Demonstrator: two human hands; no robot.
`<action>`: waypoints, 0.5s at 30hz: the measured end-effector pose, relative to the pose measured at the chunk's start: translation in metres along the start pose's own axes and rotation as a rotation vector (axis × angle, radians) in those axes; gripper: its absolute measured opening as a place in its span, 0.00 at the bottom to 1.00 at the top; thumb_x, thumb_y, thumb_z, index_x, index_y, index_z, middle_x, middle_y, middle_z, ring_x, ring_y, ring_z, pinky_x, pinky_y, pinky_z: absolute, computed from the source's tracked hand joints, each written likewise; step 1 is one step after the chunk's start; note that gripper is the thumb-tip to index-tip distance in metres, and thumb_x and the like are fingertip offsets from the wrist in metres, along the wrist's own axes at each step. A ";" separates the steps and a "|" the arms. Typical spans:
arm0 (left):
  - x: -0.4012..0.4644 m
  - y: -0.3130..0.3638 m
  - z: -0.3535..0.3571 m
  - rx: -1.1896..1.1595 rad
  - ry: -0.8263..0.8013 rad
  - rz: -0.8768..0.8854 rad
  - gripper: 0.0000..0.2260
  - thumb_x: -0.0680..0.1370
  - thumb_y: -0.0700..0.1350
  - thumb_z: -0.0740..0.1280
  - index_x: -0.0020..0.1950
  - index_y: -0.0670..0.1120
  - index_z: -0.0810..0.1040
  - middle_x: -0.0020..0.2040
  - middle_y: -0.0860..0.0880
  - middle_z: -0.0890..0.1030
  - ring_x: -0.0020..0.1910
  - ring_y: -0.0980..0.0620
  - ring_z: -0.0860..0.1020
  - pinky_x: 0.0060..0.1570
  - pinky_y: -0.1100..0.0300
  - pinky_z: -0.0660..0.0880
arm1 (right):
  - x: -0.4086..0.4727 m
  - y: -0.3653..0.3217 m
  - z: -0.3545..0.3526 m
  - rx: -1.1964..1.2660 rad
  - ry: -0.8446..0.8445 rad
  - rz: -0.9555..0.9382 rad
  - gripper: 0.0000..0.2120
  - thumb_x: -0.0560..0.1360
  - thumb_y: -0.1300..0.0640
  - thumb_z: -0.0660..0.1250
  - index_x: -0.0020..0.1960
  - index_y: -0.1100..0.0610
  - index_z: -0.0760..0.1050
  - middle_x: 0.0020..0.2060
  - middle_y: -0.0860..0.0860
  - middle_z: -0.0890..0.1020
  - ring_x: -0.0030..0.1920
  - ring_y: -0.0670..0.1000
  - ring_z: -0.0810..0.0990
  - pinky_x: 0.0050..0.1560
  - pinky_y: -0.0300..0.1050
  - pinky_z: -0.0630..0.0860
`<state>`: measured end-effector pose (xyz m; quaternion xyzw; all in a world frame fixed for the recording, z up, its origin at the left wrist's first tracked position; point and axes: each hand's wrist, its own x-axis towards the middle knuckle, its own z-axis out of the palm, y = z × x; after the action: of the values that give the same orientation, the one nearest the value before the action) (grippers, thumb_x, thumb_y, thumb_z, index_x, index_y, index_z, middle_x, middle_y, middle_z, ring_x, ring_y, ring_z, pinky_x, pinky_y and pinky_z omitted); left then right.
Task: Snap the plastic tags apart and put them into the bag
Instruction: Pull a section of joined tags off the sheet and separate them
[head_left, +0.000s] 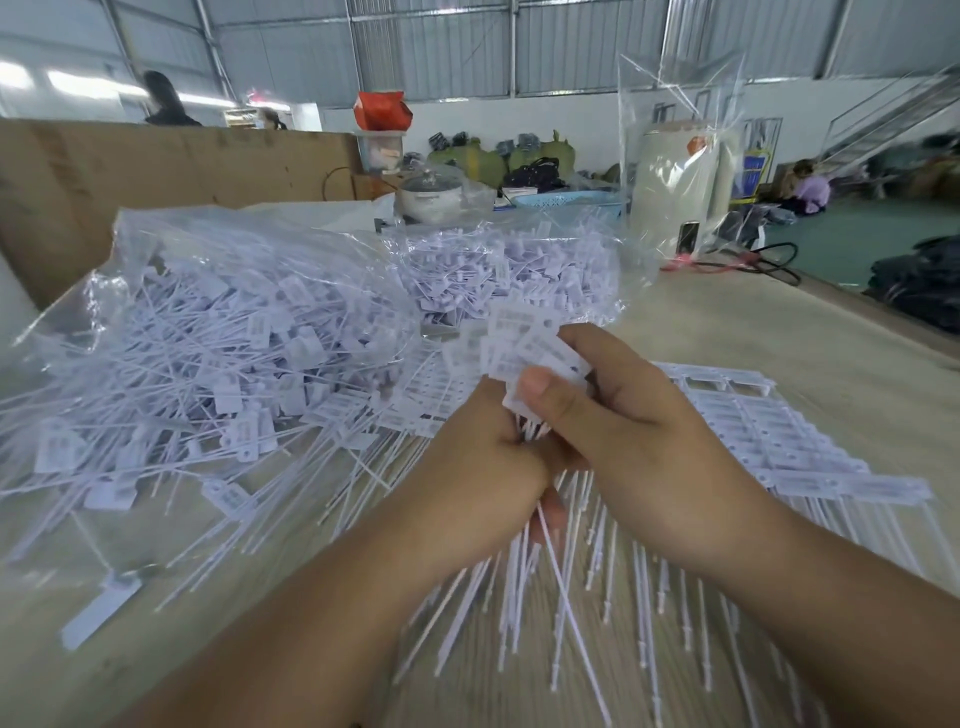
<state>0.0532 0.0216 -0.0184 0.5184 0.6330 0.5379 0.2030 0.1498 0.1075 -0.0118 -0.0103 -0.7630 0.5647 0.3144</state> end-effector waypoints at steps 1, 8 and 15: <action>0.001 0.000 -0.001 0.008 0.017 -0.014 0.09 0.79 0.34 0.62 0.55 0.45 0.76 0.36 0.50 0.82 0.22 0.48 0.77 0.23 0.59 0.73 | 0.000 -0.001 -0.001 -0.018 0.012 0.004 0.09 0.78 0.47 0.61 0.46 0.51 0.73 0.32 0.50 0.79 0.28 0.58 0.78 0.33 0.51 0.74; 0.002 0.000 -0.015 0.049 0.114 -0.065 0.04 0.76 0.42 0.71 0.46 0.49 0.77 0.29 0.51 0.80 0.18 0.54 0.72 0.21 0.63 0.70 | 0.003 0.007 -0.015 -0.403 0.109 0.089 0.23 0.79 0.39 0.54 0.43 0.57 0.74 0.37 0.52 0.77 0.40 0.48 0.75 0.46 0.45 0.70; 0.002 0.002 -0.026 0.140 0.118 -0.121 0.12 0.72 0.38 0.71 0.47 0.54 0.74 0.24 0.63 0.75 0.20 0.66 0.71 0.20 0.74 0.63 | 0.000 0.014 -0.021 -0.626 -0.233 0.286 0.23 0.76 0.35 0.46 0.53 0.40 0.78 0.52 0.40 0.78 0.55 0.37 0.74 0.60 0.32 0.66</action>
<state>0.0322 0.0113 -0.0077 0.4594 0.7101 0.5088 0.1607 0.1553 0.1302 -0.0211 -0.1481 -0.9205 0.3395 0.1247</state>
